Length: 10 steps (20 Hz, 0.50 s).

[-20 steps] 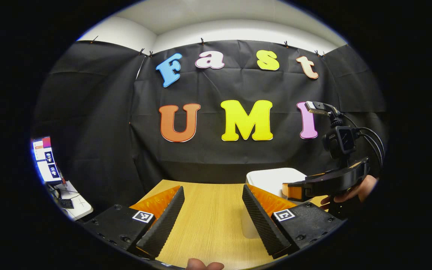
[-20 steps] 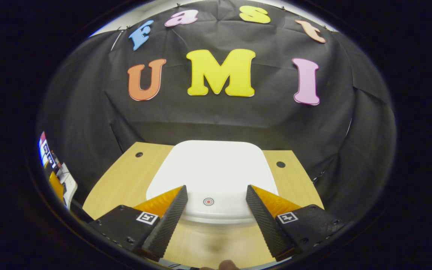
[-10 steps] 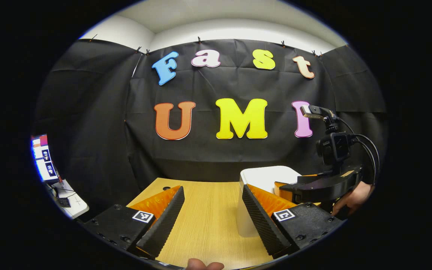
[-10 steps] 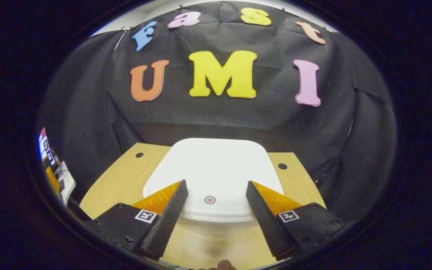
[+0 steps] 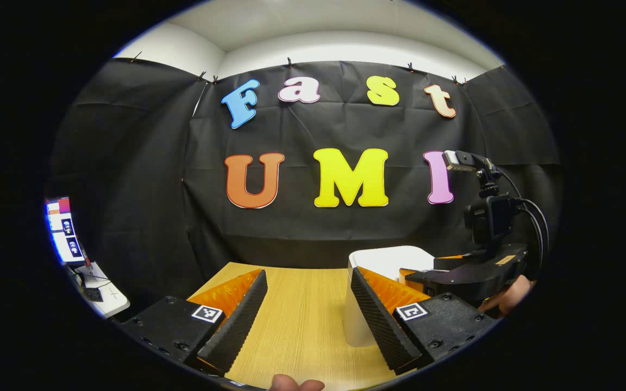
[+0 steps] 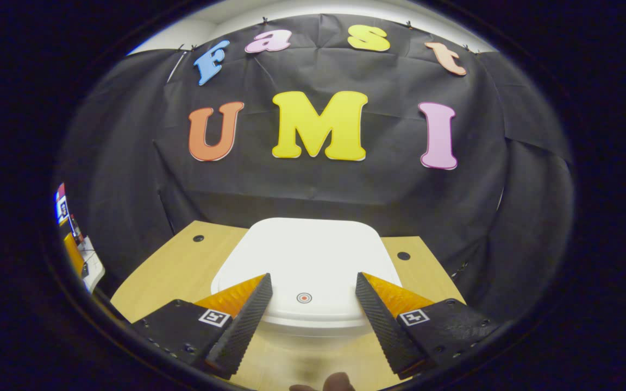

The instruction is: Press the lid of the desktop garbage bin to open it, pick up the crumpled paper on the desktop and throw it into the bin, then pick up the pop can on the desktop and drop it into the bin, and finally close the garbage bin lid.

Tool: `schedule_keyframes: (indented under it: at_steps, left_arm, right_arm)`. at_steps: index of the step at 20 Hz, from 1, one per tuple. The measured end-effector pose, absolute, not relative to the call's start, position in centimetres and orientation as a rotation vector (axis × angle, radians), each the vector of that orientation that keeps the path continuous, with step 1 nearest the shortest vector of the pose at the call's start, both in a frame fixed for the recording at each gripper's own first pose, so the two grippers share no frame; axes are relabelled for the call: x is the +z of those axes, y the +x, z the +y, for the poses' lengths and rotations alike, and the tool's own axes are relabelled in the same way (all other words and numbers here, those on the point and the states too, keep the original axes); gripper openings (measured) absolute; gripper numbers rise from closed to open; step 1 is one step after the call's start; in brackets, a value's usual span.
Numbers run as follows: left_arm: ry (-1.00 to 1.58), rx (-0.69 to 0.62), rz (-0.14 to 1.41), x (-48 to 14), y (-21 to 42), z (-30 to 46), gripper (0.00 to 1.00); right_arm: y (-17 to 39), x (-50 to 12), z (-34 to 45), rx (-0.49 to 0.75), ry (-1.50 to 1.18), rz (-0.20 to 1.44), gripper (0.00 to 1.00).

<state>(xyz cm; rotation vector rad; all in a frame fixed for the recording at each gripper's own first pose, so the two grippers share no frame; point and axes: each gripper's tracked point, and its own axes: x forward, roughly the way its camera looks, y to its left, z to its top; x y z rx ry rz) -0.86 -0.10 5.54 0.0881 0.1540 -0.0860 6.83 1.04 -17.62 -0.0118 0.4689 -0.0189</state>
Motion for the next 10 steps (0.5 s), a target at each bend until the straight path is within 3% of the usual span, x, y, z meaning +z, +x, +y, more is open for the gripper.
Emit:
schedule_keyframes:
  at_steps: [10]
  left_arm:
    - [0.077, -0.117, 0.12, 7.7, 1.6, -2.3, 1.0]
  right_arm:
    - [4.7, -10.5, -6.1, -0.08, -0.064, 0.26, 0.95]
